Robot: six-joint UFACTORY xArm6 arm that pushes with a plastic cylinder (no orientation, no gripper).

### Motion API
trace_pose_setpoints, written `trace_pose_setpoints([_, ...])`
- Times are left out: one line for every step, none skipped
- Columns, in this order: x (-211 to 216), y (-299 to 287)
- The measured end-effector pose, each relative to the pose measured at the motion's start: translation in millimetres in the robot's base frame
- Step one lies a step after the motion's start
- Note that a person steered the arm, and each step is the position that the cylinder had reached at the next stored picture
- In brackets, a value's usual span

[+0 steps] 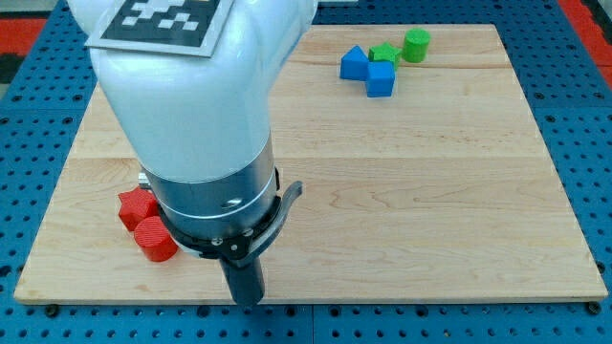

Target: Point your arm towards the group of blocks

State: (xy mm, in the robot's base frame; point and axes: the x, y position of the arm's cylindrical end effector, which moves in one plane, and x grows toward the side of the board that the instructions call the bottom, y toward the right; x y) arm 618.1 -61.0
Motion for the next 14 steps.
trace_pose_setpoints([-2, 55])
trace_pose_setpoints([-25, 105])
trace_pose_setpoints([-72, 159])
trace_pose_setpoints([-98, 195])
trace_pose_setpoints([-115, 215])
trace_pose_setpoints([-125, 229])
trace_pose_setpoints([-118, 185])
trace_pose_setpoints([-118, 171])
trace_pose_setpoints([-86, 170])
trace_pose_setpoints([-34, 153])
trace_pose_setpoints([1, 132])
trace_pose_setpoints([1, 132])
trace_pose_setpoints([1, 129])
trace_pose_setpoints([1, 126])
